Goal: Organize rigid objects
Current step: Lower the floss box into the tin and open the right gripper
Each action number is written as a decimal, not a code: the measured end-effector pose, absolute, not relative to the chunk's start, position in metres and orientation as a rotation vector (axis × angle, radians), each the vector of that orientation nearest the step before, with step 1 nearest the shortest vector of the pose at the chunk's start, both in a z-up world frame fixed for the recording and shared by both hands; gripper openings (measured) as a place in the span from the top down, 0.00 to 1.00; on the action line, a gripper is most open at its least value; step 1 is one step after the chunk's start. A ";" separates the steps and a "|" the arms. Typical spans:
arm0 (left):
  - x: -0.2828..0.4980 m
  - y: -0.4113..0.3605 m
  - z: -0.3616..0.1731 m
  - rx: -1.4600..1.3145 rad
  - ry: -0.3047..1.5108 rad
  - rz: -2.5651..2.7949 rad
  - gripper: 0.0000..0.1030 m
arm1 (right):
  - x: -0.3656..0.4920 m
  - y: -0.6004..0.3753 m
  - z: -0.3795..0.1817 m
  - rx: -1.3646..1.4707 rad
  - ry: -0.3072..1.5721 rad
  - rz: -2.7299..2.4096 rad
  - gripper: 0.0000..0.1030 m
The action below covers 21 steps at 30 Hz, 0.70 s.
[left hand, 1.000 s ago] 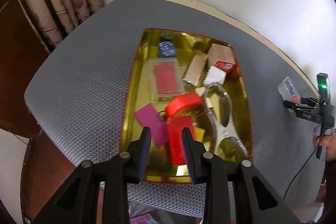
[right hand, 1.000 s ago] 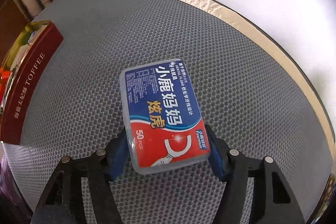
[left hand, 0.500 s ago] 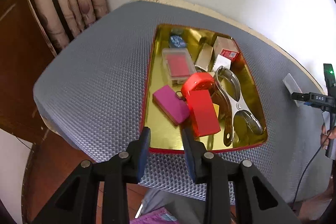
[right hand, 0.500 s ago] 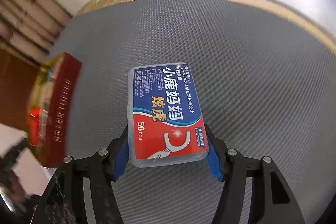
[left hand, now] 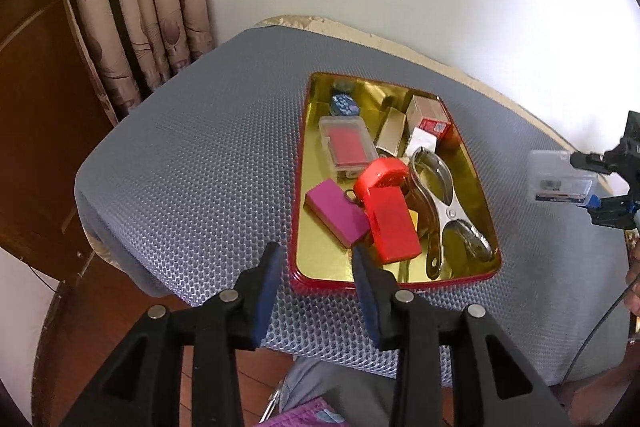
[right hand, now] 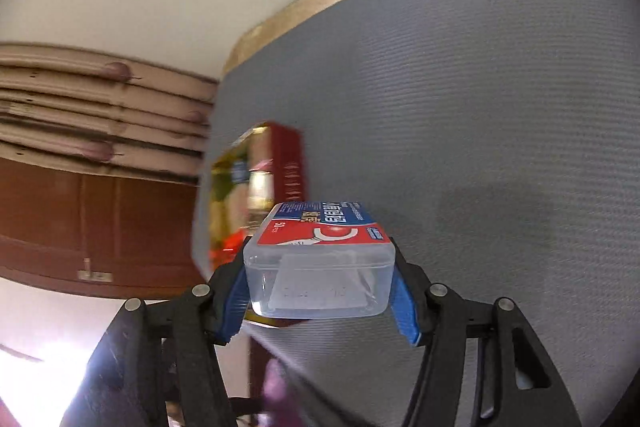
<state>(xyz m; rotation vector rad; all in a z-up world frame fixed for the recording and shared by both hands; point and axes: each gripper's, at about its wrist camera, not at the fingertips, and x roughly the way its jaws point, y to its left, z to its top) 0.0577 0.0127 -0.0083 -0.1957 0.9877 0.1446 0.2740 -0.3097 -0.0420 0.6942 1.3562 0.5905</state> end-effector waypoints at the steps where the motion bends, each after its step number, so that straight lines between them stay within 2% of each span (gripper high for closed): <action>1: 0.056 0.014 -0.006 -0.199 0.979 0.146 0.64 | 0.279 -0.300 -0.037 0.690 1.355 0.607 0.45; 8: 0.054 0.019 -0.006 -0.198 0.969 0.144 0.63 | 0.295 -0.200 -0.003 0.480 1.258 0.668 0.45; 14: 0.056 0.025 -0.012 -0.193 0.976 0.160 0.63 | 0.314 -0.125 -0.021 0.375 1.200 0.656 0.45; 21: 0.059 0.028 -0.017 -0.161 0.966 0.185 0.63 | 0.302 -0.088 -0.036 0.147 1.106 0.610 0.45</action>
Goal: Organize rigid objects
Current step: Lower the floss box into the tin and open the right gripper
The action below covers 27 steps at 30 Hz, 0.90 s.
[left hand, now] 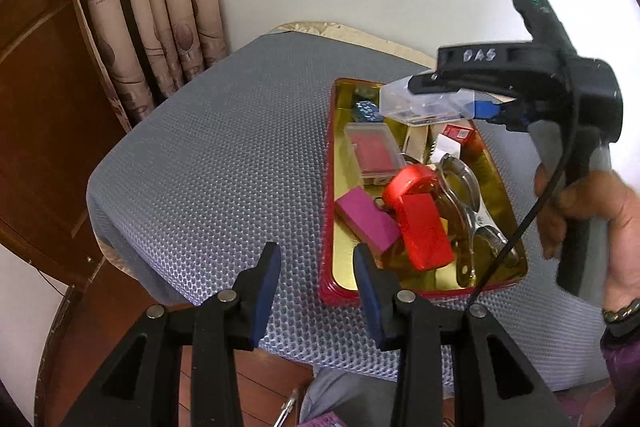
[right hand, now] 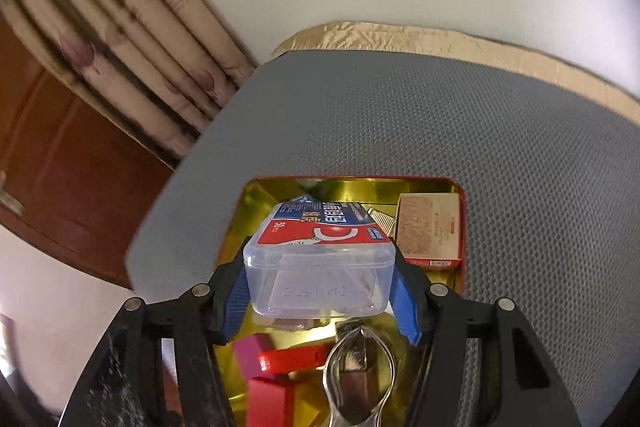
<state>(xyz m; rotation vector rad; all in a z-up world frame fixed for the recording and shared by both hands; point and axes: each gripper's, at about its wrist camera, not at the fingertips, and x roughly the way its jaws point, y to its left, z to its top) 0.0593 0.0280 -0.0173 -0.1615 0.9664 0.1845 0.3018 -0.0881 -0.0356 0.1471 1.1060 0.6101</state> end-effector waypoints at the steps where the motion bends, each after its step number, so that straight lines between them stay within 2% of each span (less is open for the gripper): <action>1: 0.060 0.029 -0.019 -0.162 0.968 0.184 0.63 | 0.300 -0.088 -0.037 0.132 1.096 0.607 0.45; 9: 0.062 0.029 -0.024 -0.158 0.974 0.186 0.63 | 0.281 -0.075 -0.049 0.047 1.048 0.568 0.43; 11: 0.062 0.028 -0.024 -0.156 0.976 0.183 0.63 | 0.274 -0.075 -0.044 0.033 1.018 0.563 0.35; 12: 0.062 0.027 -0.025 -0.154 0.977 0.184 0.63 | 0.270 -0.076 -0.041 0.023 1.002 0.556 0.26; 13: 0.062 0.027 -0.025 -0.152 0.979 0.185 0.63 | 0.267 -0.076 -0.038 0.015 0.983 0.550 0.25; 18: 0.061 0.023 -0.026 -0.143 0.977 0.178 0.63 | 0.243 -0.088 -0.018 0.026 0.889 0.558 0.25; 22: 0.057 0.021 -0.023 -0.139 0.943 0.164 0.63 | 0.195 -0.110 0.009 0.033 0.695 0.543 0.24; 23: 0.057 0.020 -0.021 -0.136 0.934 0.159 0.63 | 0.180 -0.117 0.013 0.027 0.623 0.524 0.22; 25: 0.054 0.017 -0.018 -0.145 0.904 0.144 0.63 | 0.146 -0.131 0.018 0.005 0.475 0.471 0.00; 27: 0.051 0.016 -0.015 -0.161 0.869 0.116 0.63 | 0.116 -0.143 0.019 -0.022 0.382 0.401 0.00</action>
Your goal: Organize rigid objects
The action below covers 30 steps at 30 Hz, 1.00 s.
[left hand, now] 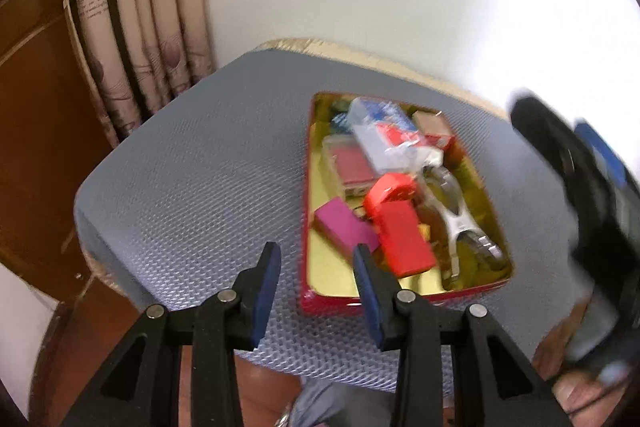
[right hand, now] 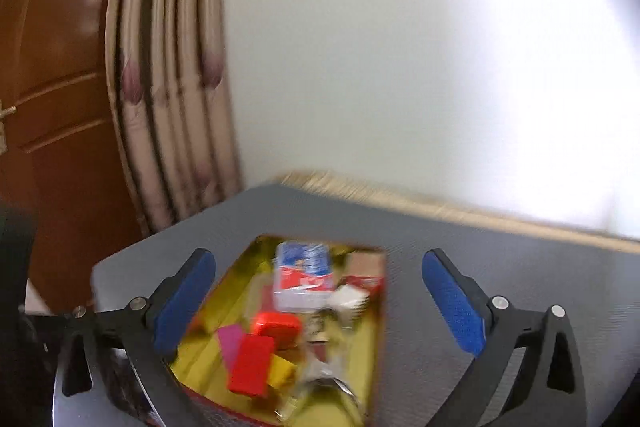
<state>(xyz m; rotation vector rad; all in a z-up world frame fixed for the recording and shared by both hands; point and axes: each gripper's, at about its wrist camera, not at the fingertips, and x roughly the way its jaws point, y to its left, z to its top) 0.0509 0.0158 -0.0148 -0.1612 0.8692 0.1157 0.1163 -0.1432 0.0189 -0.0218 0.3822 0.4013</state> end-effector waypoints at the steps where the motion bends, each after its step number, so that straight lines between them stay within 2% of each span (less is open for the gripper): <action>1: 0.049 0.014 -0.013 -0.163 0.851 0.112 0.63 | 0.107 -0.146 0.019 -0.044 0.375 0.379 0.00; 7: 0.033 0.005 0.007 -0.132 0.753 0.114 0.63 | 0.070 -0.163 0.024 -0.074 0.329 0.340 0.00; 14: 0.016 0.005 0.023 -0.109 0.743 0.134 0.63 | 0.039 -0.165 0.034 -0.120 0.274 0.316 0.00; 24: -0.011 0.019 0.038 -0.097 0.667 0.139 0.63 | 0.024 -0.156 0.037 -0.120 0.290 0.327 0.00; 30: -0.012 0.020 0.037 -0.103 0.680 0.130 0.59 | 0.018 -0.147 0.038 -0.145 0.283 0.343 0.00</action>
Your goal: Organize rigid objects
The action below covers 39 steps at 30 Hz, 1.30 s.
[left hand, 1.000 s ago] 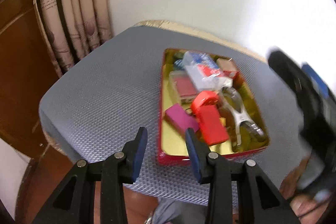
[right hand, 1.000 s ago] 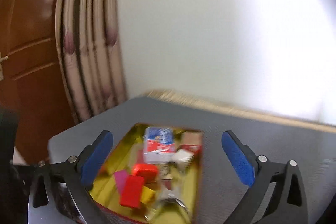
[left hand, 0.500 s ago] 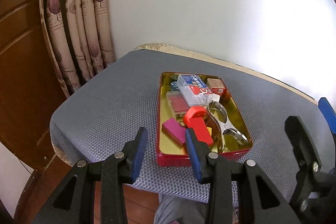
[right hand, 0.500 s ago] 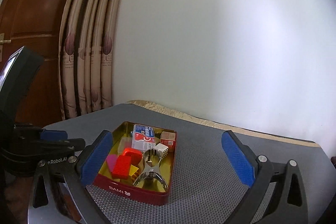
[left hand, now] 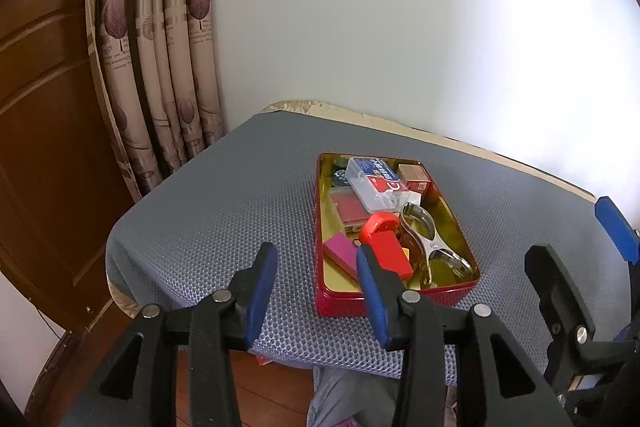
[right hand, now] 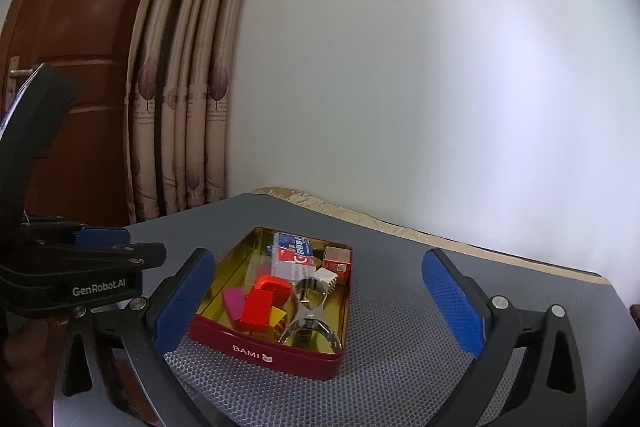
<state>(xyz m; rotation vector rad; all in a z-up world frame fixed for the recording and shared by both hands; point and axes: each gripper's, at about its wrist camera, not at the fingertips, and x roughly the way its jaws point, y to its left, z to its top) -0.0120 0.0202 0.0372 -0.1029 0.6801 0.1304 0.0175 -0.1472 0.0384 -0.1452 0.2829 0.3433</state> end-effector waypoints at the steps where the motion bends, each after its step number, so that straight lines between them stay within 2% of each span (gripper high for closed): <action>1: -0.012 0.020 0.037 -0.100 0.682 0.130 0.59 | 0.018 -0.146 0.038 -0.144 0.285 0.344 0.00; 39: -0.007 0.007 0.021 -0.062 0.738 0.134 0.59 | 0.028 -0.150 0.024 -0.103 0.375 0.324 0.00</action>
